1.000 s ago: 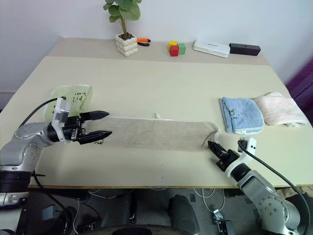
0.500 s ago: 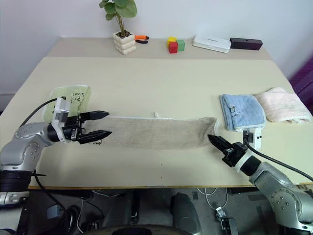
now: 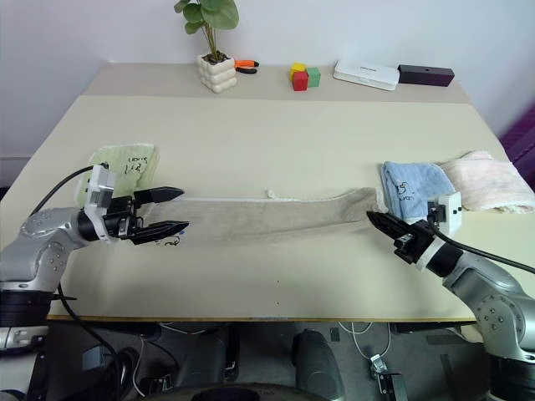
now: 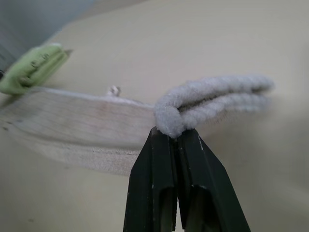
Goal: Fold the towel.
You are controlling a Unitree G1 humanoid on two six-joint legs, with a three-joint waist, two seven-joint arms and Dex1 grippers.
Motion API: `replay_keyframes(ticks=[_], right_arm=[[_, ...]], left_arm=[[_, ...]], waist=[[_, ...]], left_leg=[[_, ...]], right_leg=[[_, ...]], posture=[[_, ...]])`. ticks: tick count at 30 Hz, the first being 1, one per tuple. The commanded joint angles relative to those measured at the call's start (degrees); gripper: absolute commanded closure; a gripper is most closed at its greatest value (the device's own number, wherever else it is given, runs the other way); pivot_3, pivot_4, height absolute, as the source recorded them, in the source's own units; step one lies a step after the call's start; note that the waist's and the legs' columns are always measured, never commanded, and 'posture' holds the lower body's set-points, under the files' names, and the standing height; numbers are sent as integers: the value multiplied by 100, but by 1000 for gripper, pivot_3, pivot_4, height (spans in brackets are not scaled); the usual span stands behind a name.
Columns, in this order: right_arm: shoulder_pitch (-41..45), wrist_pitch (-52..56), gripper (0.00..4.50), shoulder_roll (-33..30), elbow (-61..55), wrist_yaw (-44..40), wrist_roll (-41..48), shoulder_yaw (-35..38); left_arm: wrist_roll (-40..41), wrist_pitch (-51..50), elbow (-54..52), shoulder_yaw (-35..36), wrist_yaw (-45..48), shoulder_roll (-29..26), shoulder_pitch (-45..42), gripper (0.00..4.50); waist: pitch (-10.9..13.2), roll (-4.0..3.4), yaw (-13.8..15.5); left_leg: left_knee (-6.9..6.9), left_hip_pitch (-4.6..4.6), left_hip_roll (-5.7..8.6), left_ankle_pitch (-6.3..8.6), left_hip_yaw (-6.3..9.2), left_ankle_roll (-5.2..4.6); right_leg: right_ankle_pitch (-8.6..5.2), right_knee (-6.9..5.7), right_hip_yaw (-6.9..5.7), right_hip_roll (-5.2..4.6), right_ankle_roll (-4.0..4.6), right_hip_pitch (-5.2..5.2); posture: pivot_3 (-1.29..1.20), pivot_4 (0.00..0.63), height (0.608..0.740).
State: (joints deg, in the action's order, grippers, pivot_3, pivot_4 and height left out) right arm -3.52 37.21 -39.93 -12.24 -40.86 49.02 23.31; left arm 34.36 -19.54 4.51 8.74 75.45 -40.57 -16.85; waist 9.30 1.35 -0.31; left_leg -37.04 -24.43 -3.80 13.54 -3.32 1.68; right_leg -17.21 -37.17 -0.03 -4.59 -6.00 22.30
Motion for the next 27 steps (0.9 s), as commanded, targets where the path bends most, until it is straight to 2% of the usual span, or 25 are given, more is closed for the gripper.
replay_keyframes(ticks=[1,7,16,23,27], right_arm=[[-1,-185,4481,-166,66,-314,-134,203],[-226,-287,4481,-147,-423,-544,-358,-61],[321,207,4481,-181,-1350,-421,2,-458],[620,420,4481,103,-1580,-226,-107,-1250],[938,356,4481,496,-1362,-140,-341,-1892]], left_arm=[[43,79,-132,127,28,-61,-10,0],[47,71,-166,103,36,-59,12,0],[52,45,-135,115,47,-86,-48,0],[158,-62,-409,180,-14,-90,142,0],[247,-208,-633,241,45,-226,312,0]], waist=[[1,-2,-6],[2,-3,-14],[5,-8,-25],[7,-8,-26],[9,-9,-46]], left_leg=[[0,0,0,0,0,0],[0,0,0,0,0,0],[2,1,-1,0,1,0],[1,-1,-1,0,1,0],[1,0,-3,0,2,0]], right_leg=[[2,0,0,0,-4,0],[3,-1,0,1,-5,0],[2,-1,0,1,-5,3],[-4,0,0,-2,7,2],[-4,-1,0,1,7,4]], posture=[[0,150,740],[0,150,740],[0,150,740],[0,150,740],[0,150,740]])
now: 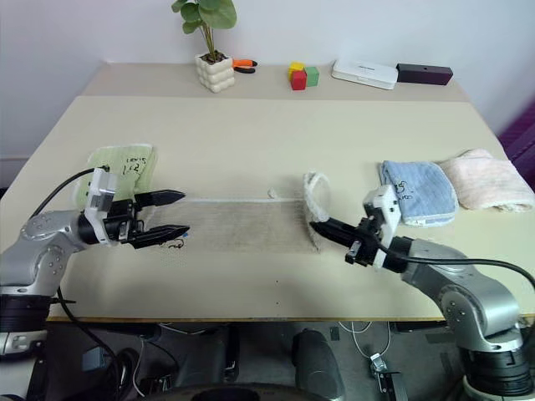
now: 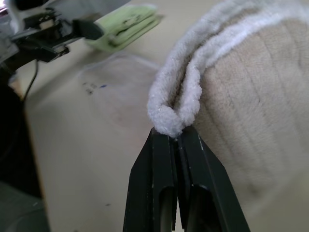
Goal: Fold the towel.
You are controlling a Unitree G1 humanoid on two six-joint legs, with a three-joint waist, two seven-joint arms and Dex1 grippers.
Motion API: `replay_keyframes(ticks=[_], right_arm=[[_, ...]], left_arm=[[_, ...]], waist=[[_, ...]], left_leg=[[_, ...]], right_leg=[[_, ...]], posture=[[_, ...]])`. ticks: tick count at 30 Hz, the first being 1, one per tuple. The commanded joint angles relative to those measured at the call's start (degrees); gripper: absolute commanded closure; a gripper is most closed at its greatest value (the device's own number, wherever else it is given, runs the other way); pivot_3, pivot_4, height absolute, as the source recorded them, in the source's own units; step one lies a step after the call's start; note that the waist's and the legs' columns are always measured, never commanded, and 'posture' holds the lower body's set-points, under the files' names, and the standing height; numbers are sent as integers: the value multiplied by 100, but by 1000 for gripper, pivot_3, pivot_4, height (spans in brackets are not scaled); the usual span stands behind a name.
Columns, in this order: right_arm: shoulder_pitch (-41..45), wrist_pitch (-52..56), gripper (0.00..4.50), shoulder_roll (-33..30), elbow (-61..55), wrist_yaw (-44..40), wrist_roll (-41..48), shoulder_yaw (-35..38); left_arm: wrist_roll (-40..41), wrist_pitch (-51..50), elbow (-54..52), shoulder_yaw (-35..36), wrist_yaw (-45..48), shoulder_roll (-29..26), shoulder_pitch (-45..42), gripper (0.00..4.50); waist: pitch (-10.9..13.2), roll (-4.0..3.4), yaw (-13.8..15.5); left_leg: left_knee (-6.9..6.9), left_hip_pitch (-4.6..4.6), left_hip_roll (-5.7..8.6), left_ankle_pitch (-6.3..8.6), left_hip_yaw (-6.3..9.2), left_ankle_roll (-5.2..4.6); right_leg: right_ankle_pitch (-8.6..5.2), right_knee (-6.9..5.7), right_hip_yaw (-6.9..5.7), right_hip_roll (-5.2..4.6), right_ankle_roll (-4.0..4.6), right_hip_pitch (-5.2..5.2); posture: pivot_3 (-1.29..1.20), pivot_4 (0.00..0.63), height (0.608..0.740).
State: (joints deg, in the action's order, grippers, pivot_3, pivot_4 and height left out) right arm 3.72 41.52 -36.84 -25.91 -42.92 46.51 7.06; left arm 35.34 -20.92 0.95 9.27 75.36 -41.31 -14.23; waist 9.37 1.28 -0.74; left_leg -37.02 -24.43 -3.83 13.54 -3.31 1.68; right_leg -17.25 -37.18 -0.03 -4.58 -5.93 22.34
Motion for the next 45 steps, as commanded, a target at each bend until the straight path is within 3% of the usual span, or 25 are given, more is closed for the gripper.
replay_keyframes(ticks=[1,18,23,33,36,43,45], right_arm=[[310,-84,4481,281,97,54,-132,-369],[892,-51,4481,1242,807,31,-661,-1517],[1046,-291,4481,1394,1168,78,-1189,-1870],[1080,-397,4481,1544,1293,-127,-1332,-1841],[1036,-433,3608,1456,1239,-195,-1453,-1905],[1135,-29,138,1360,996,-445,-977,-1653],[1137,33,58,1294,941,-515,-922,-1609]], left_arm=[[172,-97,-314,207,45,-180,79,0],[483,-461,-1184,592,-363,-326,719,0],[539,-490,-1313,716,-442,-374,898,0],[535,-473,-1334,750,-499,-402,976,0],[523,-467,-1284,693,-497,-380,915,0],[488,-437,-1163,619,-452,-354,808,0],[479,-428,-1139,597,-437,-347,785,0]], waist=[[2,-3,-1],[5,-4,5],[6,-5,1],[6,-5,0],[6,-5,3],[6,-5,2],[6,-6,3]], left_leg=[[1,0,0,0,-1,0],[1,-2,0,0,-4,0],[1,-2,0,0,-4,0],[3,-2,0,0,-7,1],[3,-2,0,0,-7,1],[3,-2,0,0,-8,1],[4,-2,0,0,-8,1]], right_leg=[[0,-2,0,0,0,2],[0,-4,0,-3,0,6],[0,-4,0,-3,1,8],[0,-4,0,-3,1,10],[0,-4,0,-3,1,9],[0,-3,0,-4,1,9],[0,-3,0,-4,1,10]], posture=[[0,150,740],[0,150,740],[0,150,740],[0,150,740],[0,150,740],[0,150,740],[0,150,740]])
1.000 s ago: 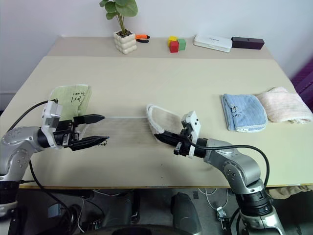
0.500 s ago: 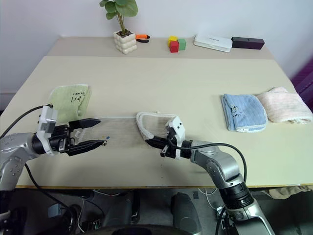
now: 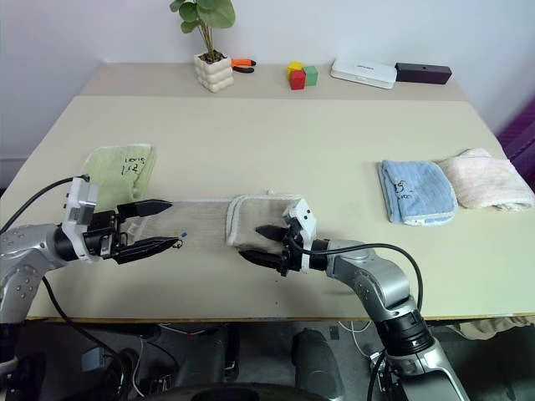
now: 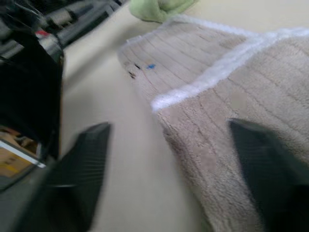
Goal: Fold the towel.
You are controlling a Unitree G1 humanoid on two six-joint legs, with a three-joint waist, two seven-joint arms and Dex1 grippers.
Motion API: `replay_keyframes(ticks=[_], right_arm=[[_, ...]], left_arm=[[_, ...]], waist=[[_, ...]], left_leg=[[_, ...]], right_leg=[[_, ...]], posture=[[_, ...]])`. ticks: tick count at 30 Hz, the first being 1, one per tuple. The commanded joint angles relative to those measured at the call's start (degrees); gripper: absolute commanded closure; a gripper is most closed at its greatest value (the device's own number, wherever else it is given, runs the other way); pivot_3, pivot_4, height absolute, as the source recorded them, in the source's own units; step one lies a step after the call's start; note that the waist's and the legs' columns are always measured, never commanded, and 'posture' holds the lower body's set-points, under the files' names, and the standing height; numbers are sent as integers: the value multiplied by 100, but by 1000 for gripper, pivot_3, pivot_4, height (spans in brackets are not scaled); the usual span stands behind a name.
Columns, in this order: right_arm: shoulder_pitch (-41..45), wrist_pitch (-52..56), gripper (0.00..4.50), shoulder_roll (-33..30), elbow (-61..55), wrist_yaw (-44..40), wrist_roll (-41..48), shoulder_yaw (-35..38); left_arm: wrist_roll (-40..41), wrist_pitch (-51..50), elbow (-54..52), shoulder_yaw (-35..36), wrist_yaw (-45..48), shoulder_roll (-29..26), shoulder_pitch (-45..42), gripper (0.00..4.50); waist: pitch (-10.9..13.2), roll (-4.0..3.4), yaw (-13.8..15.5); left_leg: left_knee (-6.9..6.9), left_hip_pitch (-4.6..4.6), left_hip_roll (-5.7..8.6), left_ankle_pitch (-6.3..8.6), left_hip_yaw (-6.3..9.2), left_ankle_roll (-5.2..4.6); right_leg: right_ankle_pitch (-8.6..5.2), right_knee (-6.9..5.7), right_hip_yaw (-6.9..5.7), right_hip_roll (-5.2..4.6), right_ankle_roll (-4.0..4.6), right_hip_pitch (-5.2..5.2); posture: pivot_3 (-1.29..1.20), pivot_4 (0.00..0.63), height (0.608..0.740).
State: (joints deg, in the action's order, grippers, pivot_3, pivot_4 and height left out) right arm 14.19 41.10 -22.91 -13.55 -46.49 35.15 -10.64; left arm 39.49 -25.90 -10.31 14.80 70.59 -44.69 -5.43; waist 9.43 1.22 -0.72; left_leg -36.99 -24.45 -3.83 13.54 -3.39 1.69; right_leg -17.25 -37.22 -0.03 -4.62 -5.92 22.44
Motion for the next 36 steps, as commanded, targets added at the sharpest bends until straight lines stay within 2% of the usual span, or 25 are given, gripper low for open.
replay_keyframes(ticks=[1,4,7,9,11,14,18,25,31,36], right_arm=[[91,93,58,-112,-308,-171,226,172],[195,149,58,-170,-416,-284,733,716],[567,-260,906,-125,-7,-70,645,1267],[675,-900,1897,-48,316,92,114,1266],[671,-1711,2964,-53,581,199,-679,941],[680,-2056,4435,270,1005,317,-902,811],[632,-2596,4435,684,1533,459,-1223,697],[442,-3957,4435,901,2573,628,-2201,379],[558,-4660,4435,944,3417,650,-2650,299],[676,-4718,4435,976,3119,490,-2558,273]], left_arm=[[61,73,-6,39,44,-7,-100,0],[36,98,73,-24,54,24,-199,0],[-30,135,166,-179,-70,206,-429,0],[-84,158,212,-249,-101,283,-515,0],[-113,179,215,-318,-121,338,-544,0],[-127,170,135,-405,-154,445,-531,0],[-122,163,3,-498,-248,597,-435,0],[57,-216,-471,-475,-623,734,70,0],[921,-1268,-904,-12,-1253,693,418,0],[1935,-2123,-1142,454,-2000,824,791,0]], waist=[[0,0,1],[2,-3,14],[4,-3,11],[3,-3,6],[3,-2,0],[3,-3,-9],[6,-7,-12],[6,-8,-7],[5,-5,-31],[4,-5,-40]], left_leg=[[0,0,0,0,0,0],[-1,0,0,0,0,0],[-2,0,1,0,-1,0],[-4,0,1,0,-2,0],[0,1,2,0,-2,0],[11,-1,2,0,-2,0],[12,-1,0,-1,-2,1],[7,1,0,-2,-3,2],[2,9,-1,-3,3,4],[2,18,-2,-5,6,8]], right_leg=[[0,0,0,0,0,0],[0,0,0,-1,1,0],[0,1,0,-2,0,-2],[1,1,0,-1,-1,-2],[6,1,0,1,-11,-1],[9,-1,0,5,-21,7],[11,-7,0,7,-24,10],[10,-4,0,4,-23,2],[10,-6,0,4,-23,-9],[10,-8,0,3,-20,-17]], posture=[[0,150,740],[0,150,740],[0,150,740],[0,150,740],[0,150,740],[0,150,740],[0,150,740],[0,150,740],[0,150,740],[0,150,740]])
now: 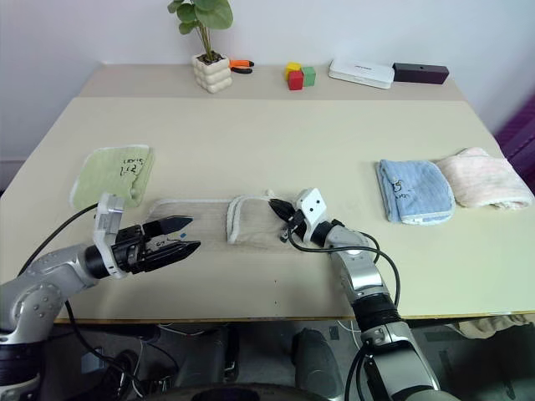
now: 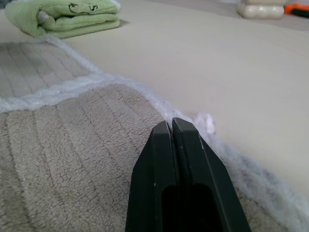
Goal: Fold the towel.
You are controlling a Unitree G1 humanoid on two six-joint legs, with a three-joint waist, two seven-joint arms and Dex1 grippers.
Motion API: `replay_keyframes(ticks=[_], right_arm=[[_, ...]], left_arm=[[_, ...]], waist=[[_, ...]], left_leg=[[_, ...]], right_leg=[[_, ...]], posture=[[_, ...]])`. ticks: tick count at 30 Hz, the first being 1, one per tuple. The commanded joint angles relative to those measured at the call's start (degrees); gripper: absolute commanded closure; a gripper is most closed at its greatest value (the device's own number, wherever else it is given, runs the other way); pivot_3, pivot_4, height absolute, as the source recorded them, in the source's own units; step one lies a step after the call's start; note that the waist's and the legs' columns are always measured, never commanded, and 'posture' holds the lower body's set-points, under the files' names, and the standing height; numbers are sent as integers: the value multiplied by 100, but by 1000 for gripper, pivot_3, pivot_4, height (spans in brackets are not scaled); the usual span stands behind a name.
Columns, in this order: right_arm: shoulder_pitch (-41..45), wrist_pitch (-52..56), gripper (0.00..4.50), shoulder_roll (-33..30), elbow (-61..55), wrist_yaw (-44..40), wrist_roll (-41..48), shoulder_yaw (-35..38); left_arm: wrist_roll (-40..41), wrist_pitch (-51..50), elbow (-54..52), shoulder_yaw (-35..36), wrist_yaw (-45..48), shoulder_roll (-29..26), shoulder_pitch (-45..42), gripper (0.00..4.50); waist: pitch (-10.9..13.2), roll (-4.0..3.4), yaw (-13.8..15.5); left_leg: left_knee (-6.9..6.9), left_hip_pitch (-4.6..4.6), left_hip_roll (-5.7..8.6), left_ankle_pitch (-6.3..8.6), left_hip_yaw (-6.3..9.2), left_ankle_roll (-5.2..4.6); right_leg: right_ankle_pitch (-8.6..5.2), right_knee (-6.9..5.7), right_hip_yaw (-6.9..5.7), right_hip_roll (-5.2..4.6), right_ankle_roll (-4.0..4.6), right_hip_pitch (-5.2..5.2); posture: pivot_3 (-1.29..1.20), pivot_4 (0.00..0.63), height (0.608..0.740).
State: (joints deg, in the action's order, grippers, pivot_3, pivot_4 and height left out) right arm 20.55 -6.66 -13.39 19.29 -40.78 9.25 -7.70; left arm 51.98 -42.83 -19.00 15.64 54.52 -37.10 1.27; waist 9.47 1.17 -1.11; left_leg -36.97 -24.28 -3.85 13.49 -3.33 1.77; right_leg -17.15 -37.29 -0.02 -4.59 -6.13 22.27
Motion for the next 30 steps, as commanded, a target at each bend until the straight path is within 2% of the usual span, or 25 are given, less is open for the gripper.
replay_keyframes(ticks=[1,3,6,10,13,18,24,25,27,30], right_arm=[[45,135,4435,9,-341,-139,103,-17],[41,365,4435,-90,-845,-447,323,-64],[73,698,4435,-185,-1291,-629,464,-71],[10,1026,4435,-168,-1726,-819,599,-216],[-172,821,4435,-147,-1629,-819,352,-416],[-445,573,4435,-18,-1317,-708,126,-639],[-365,83,4435,-30,-868,-584,-290,-759],[-334,-64,4205,-70,-823,-585,-385,-785],[-288,246,3556,-75,-1056,-905,43,-689],[-233,637,2062,-93,-1434,-1027,457,-519]], left_arm=[[897,-554,-314,449,-556,127,201,0],[1349,-812,-424,567,-835,253,486,0],[1566,-917,-582,611,-1031,320,823,0],[2353,-1029,-444,840,-1725,571,869,0],[3082,-1144,-359,994,-2323,680,1006,0],[3705,-1089,-425,1120,-2850,740,1497,0],[4055,-1062,-245,1157,-3047,711,1815,0],[4097,-1057,-170,1173,-3075,711,1844,0],[3875,-1082,-202,1128,-2902,641,1986,0],[3844,-1054,-225,1083,-2859,666,2091,0]], waist=[[1,-1,-1],[2,-3,0],[4,-6,4],[5,-7,33],[3,-5,31],[4,-6,8],[3,-5,13],[3,-5,9],[3,-5,5],[6,-9,7]], left_leg=[[0,0,0,-1,1,3],[1,-2,-1,-2,3,4],[4,-4,0,-2,15,4],[3,-4,0,-4,19,8],[2,-4,1,-4,23,9],[4,-7,3,-4,20,10],[2,-4,4,-5,22,14],[2,-4,4,-5,23,15],[2,-3,3,-5,22,15],[5,-4,2,-4,22,16]], right_leg=[[0,0,0,0,1,1],[0,-1,0,-2,1,3],[0,0,1,-7,0,6],[-10,0,0,-6,21,6],[-10,1,-1,-9,23,3],[-11,5,1,-15,24,7],[-12,8,-1,-14,29,5],[-12,10,-1,-14,30,6],[-12,13,-1,-15,31,6],[-14,13,0,-18,34,7]], posture=[[0,150,740],[0,150,740],[0,150,740],[0,150,740],[0,150,740],[0,150,740],[0,150,740],[0,150,740],[0,150,740],[0,150,740]])
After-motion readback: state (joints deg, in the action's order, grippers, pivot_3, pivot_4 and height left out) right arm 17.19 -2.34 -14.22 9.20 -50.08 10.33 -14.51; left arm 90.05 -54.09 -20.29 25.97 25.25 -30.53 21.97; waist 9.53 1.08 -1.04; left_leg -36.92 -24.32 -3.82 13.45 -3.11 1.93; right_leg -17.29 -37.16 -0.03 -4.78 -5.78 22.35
